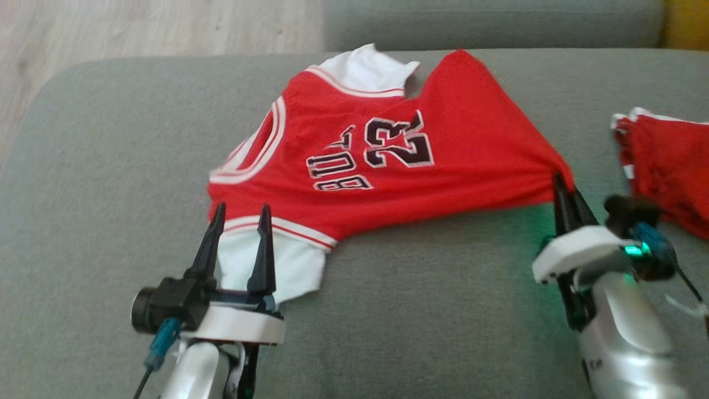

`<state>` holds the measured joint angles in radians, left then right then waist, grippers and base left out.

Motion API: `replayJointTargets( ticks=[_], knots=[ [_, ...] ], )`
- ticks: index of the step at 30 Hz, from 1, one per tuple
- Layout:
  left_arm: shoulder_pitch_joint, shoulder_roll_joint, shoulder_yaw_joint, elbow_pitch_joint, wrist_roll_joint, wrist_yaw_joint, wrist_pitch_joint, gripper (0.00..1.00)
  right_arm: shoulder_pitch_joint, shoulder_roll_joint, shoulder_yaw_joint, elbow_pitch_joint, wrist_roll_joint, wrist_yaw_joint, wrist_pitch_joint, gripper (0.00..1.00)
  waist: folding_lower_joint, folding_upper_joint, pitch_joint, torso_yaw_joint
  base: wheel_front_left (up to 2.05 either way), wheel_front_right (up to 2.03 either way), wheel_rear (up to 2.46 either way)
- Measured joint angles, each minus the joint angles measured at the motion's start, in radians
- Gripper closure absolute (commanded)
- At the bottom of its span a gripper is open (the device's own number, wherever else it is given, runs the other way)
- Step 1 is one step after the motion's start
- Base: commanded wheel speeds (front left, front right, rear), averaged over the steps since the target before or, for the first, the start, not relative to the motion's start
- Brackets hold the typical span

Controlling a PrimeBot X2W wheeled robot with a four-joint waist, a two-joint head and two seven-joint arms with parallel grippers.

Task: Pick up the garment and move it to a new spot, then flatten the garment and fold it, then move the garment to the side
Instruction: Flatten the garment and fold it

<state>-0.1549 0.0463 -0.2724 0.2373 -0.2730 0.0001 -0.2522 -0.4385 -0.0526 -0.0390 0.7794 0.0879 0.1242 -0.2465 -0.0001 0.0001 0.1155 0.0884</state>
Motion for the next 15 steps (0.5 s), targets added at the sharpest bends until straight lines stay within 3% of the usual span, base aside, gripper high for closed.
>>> replayJointTargets(
  ticks=[8,11,12,13,15],
  knots=[
    [0.033,0.000,0.011,-0.011,0.000,0.000,0.000,0.00,0.142,0.002,-0.180,-0.173,-0.052,0.000,0.131,1.00,-0.0001,0.0000,-0.053,-0.058,0.00,0.00,0.00],
    [0.033,0.000,0.011,-0.012,0.000,0.001,0.000,0.00,0.172,0.002,-0.203,-0.208,-0.052,0.000,0.168,1.00,-0.0001,0.0000,-0.058,-0.059,0.00,0.00,0.00],
    [0.034,0.000,0.010,-0.014,0.000,0.001,0.000,0.00,0.186,0.002,-0.205,-0.222,-0.053,0.000,0.178,0.67,-0.0001,0.0000,-0.058,-0.059,0.00,0.00,0.00],
    [0.035,0.000,0.010,-0.014,0.000,0.001,0.000,0.00,0.195,0.003,-0.204,-0.235,-0.053,0.000,0.181,0.00,-0.0001,0.0000,-0.058,-0.057,0.00,0.00,0.00],
    [0.036,0.000,0.009,-0.014,0.000,0.001,0.000,0.00,0.205,0.005,-0.194,-0.266,-0.055,0.000,0.181,0.00,0.0000,0.0000,-0.056,-0.053,0.00,0.00,0.00]
  ],
)
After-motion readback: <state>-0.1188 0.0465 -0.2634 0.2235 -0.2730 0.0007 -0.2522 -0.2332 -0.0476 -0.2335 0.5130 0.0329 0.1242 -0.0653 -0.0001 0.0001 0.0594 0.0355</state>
